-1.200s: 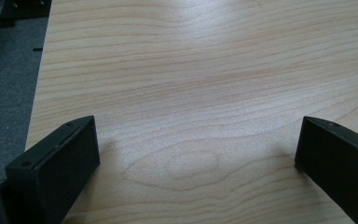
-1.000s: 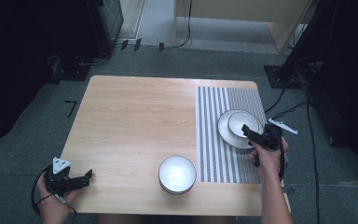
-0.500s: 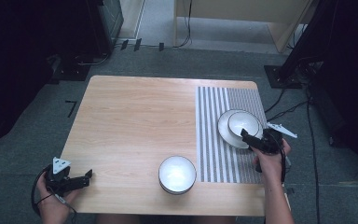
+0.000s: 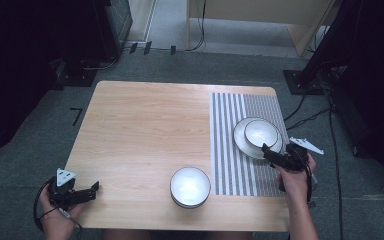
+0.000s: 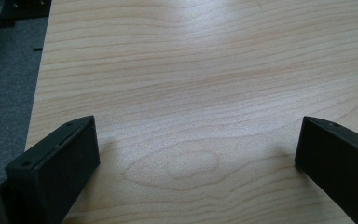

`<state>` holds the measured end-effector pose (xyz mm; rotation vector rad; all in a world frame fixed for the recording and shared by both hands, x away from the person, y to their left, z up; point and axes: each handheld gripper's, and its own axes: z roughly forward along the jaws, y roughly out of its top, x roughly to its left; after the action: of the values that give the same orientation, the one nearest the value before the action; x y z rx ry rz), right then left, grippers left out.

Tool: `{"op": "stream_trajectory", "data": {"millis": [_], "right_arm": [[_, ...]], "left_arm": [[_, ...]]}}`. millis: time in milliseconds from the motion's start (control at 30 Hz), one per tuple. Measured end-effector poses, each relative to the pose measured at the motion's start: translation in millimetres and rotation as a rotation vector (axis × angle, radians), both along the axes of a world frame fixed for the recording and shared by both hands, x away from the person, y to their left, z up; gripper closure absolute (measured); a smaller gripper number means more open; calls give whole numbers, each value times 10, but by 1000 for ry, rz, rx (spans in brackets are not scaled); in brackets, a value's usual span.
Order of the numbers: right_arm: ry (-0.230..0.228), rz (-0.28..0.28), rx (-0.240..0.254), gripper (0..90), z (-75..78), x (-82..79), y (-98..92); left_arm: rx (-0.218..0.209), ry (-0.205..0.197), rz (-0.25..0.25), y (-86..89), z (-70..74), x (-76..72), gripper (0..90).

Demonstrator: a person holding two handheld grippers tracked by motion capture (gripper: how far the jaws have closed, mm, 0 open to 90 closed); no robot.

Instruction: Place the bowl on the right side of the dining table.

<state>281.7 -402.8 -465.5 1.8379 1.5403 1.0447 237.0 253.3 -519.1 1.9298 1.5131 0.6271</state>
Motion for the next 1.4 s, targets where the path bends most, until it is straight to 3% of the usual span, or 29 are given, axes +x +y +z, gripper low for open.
{"op": "stream_trajectory", "data": {"millis": [1400], "right_arm": [[42,36,-40,0,-215,-365,-7]], "left_arm": [[0,0,0,-1,0,0,0]]}}
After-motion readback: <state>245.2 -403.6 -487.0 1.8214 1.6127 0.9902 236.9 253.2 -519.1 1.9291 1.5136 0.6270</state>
